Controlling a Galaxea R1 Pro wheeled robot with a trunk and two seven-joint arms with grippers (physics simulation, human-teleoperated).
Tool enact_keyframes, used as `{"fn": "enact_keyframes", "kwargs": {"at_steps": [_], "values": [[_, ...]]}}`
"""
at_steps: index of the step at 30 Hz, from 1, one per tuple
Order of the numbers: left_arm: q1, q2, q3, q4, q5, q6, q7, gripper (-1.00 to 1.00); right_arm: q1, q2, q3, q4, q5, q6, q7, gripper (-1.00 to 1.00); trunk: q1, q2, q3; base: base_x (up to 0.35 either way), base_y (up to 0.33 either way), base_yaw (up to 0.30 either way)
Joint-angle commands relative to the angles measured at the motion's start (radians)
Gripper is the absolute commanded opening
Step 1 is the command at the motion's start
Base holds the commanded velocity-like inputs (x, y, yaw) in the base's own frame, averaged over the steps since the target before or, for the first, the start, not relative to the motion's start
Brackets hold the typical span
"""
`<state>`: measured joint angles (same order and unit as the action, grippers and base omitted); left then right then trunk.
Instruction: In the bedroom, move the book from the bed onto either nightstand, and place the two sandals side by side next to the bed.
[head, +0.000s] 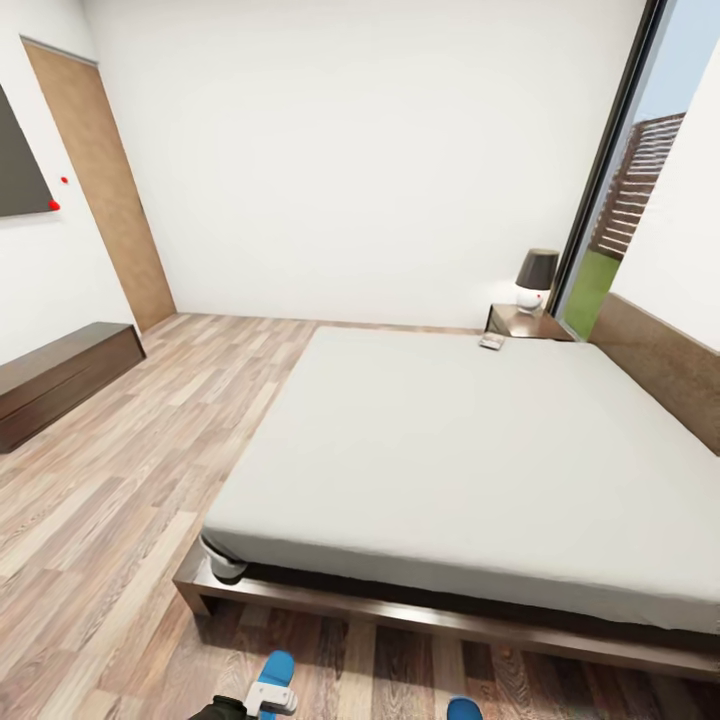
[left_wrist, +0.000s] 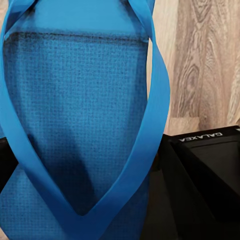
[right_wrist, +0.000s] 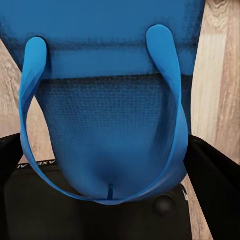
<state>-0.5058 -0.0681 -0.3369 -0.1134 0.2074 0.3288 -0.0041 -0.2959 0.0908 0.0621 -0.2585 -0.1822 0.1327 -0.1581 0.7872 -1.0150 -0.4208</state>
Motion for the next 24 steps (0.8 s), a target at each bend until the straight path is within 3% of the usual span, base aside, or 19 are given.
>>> {"fn": "enact_keyframes", "kwargs": {"at_steps": [1,15,24], "values": [[0.000,0.001,-0.008,-0.002,0.007,0.006,-0.002,-1.00,0.000,0.000,0.007,-0.002,-0.010,0.005,-0.006,-1.00,0.004,-0.008,-0.006,0.000,0.000,-0.061],[-0.001,-0.004,-0.008,-0.005,0.009,0.008,-0.003,-1.00,0.000,0.000,0.007,-0.003,-0.010,0.005,-0.006,-1.00,0.058,-0.106,-0.072,0.000,0.000,-0.020],[-0.004,-0.023,-0.010,-0.008,0.009,0.059,-0.002,-1.00,0.000,-0.002,0.006,-0.003,-0.010,0.005,-0.006,-1.00,0.092,-0.169,-0.115,0.000,0.000,0.000]]}}
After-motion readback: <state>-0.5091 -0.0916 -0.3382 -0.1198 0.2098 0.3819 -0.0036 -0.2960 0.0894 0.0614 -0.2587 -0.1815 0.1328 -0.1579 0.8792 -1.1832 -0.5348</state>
